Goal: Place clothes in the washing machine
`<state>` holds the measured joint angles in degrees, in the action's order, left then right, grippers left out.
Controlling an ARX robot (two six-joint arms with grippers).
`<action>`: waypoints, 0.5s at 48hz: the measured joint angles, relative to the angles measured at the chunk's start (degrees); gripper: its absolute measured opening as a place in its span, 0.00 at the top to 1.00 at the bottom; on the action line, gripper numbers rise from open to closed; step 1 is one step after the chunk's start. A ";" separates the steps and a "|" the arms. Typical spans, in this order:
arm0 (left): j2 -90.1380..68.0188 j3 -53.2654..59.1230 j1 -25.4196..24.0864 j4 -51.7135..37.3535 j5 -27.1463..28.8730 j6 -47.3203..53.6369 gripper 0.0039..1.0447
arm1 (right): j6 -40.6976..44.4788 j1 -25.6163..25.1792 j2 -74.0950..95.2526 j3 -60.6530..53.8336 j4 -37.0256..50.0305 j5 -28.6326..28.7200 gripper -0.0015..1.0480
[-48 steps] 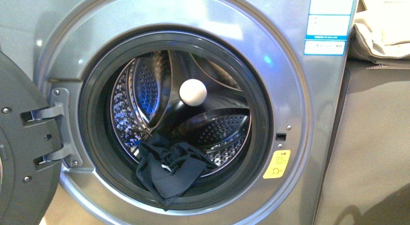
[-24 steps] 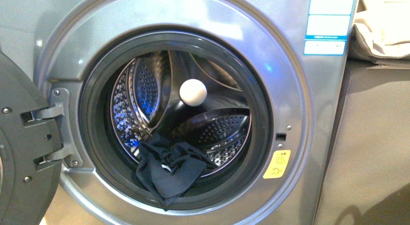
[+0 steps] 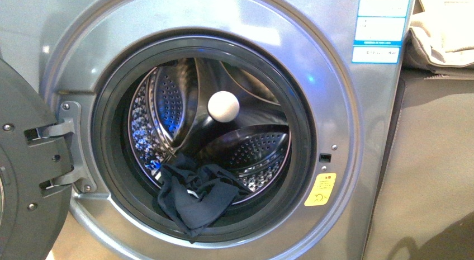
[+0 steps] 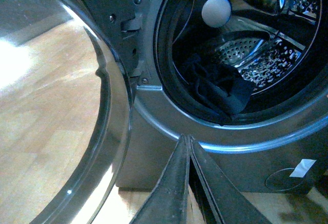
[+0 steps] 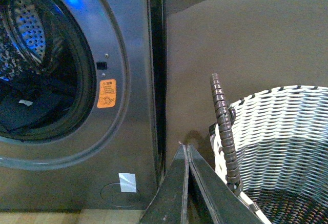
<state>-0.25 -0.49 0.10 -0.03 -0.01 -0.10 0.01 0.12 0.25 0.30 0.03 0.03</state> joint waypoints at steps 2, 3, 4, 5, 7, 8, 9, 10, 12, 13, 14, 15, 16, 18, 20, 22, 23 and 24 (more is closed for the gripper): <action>0.00 0.00 0.00 0.00 0.00 0.00 0.97 | 0.00 0.00 0.00 0.00 0.00 0.02 0.98; 0.00 0.00 0.00 0.00 0.02 0.00 0.97 | 0.00 0.00 0.00 0.00 0.00 0.00 0.98; 0.00 0.00 0.00 0.00 0.00 0.00 0.97 | 0.00 0.00 0.00 0.00 0.00 0.00 0.98; 0.00 0.00 0.00 0.00 0.02 0.00 0.97 | 0.00 0.00 0.00 0.00 0.00 0.00 0.98; 0.00 0.00 0.00 0.00 0.00 0.00 0.97 | 0.00 0.00 0.00 0.00 0.00 0.00 0.98; 0.00 0.00 0.00 0.00 0.00 0.00 0.97 | 0.00 0.00 0.00 0.00 0.00 0.00 0.98; 0.00 0.00 0.00 0.00 0.00 0.00 0.97 | 0.00 0.00 0.00 0.00 0.00 0.00 0.98; 0.00 0.00 0.00 0.00 0.02 0.00 0.97 | 0.00 0.00 0.00 0.00 0.00 0.00 0.98; 0.00 0.00 0.00 0.00 0.00 0.00 0.97 | 0.00 0.00 0.00 0.00 0.00 0.00 0.98; 0.00 0.00 0.00 0.00 0.00 0.02 0.97 | 0.00 0.00 0.00 0.00 0.00 0.00 0.98; 0.00 0.00 0.00 0.00 0.00 0.00 0.97 | 0.00 0.00 0.00 0.00 0.00 0.02 0.98; 0.00 0.00 0.00 0.00 0.00 -0.04 0.96 | 0.07 0.00 0.00 0.00 0.00 0.00 0.96; 0.00 0.00 0.00 0.00 0.00 -0.02 0.93 | 0.02 0.00 0.00 0.00 0.00 0.02 0.93; 0.00 0.00 0.00 0.00 0.00 -0.02 0.86 | 0.02 0.00 0.00 0.00 0.00 0.00 0.87; 0.00 0.00 0.00 0.00 0.00 -0.02 0.77 | 0.02 0.00 0.00 0.00 0.00 0.00 0.78; 0.00 0.00 0.00 0.00 0.00 -0.02 0.67 | 0.02 0.00 0.00 0.00 0.00 0.02 0.68; 0.00 0.00 0.00 0.00 0.00 -0.02 0.62 | 0.04 0.00 0.00 0.00 0.00 0.00 0.63; 0.00 0.00 0.00 0.00 0.00 -0.02 0.57 | 0.02 0.00 0.00 0.00 0.00 0.00 0.58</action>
<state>-0.25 -0.49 0.10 -0.03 -0.01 -0.12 0.03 0.12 0.25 0.30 0.03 0.03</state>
